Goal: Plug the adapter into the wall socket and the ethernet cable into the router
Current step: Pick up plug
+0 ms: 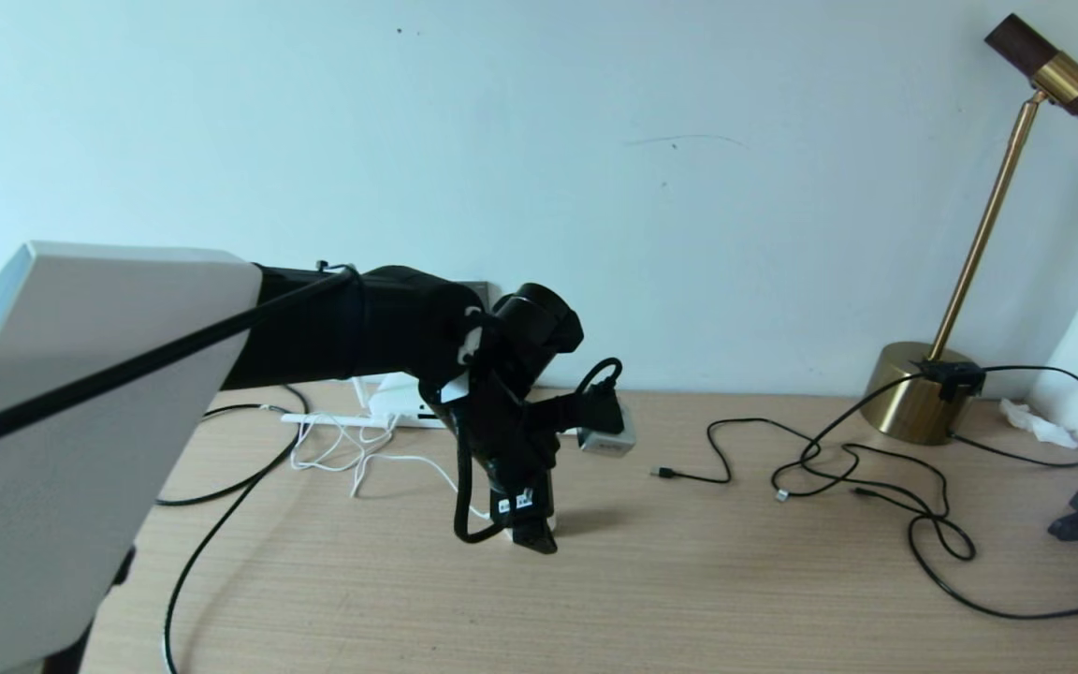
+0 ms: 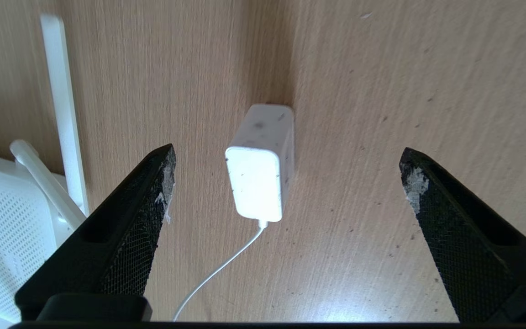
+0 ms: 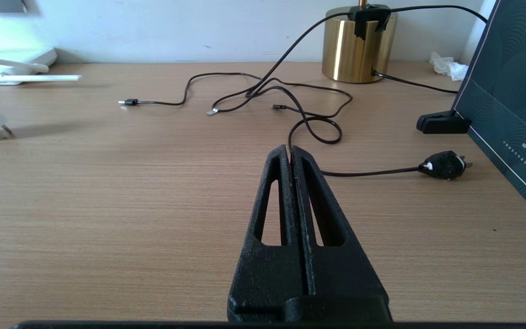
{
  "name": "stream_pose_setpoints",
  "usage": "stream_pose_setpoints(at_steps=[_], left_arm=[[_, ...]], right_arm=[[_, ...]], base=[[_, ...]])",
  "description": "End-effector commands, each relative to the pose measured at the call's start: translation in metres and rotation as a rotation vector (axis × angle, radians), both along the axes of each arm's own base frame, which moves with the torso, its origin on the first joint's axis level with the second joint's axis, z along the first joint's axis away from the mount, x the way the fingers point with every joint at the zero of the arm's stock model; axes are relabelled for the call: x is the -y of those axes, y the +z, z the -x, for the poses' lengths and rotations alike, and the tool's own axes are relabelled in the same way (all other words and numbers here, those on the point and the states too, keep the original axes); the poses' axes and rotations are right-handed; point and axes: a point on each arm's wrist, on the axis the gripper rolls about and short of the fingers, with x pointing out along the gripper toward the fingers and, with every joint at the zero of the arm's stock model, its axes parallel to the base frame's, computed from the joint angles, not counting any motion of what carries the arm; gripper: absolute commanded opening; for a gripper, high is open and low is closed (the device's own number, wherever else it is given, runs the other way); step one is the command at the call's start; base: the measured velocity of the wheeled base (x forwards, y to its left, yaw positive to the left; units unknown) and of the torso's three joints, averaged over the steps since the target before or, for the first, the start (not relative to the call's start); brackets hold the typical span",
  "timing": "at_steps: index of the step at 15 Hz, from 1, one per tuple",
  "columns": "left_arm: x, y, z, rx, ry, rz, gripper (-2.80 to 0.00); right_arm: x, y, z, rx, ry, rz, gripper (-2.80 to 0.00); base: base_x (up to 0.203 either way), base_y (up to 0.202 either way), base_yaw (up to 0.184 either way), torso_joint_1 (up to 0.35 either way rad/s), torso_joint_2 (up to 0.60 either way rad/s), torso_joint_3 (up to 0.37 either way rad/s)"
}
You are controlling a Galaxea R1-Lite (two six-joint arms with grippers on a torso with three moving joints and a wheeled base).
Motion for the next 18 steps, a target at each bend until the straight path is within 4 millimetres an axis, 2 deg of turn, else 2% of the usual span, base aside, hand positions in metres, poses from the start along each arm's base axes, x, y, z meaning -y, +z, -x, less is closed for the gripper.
stream_pose_setpoints(at_steps=[1,6,11,18], left_arm=[[-0.001,-0.012,-0.003,-0.025,0.005,-0.029,0.0],[-0.006,-0.017,0.004,-0.037,0.005,-0.05,0.0],[-0.018,-0.033,0.019,-0.01,0.02,-0.08,0.0],[-0.023,-0.029,0.029,0.007,0.012,-0.103,0.0]], right_arm=[[0.0,-0.003,-0.001,-0.01,0.0,0.0,-2.8],[0.0,-0.003,-0.001,-0.01,0.0,0.0,-2.8],[0.0,-0.003,-0.001,-0.01,0.0,0.0,-2.8],[0.0,-0.003,-0.001,-0.01,0.0,0.0,-2.8]], base=[[0.0,0.0,0.0,0.0,0.0,0.0],[0.0,0.0,0.0,0.0,0.0,0.0],[0.0,0.0,0.0,0.0,0.0,0.0],[0.0,0.0,0.0,0.0,0.0,0.0]])
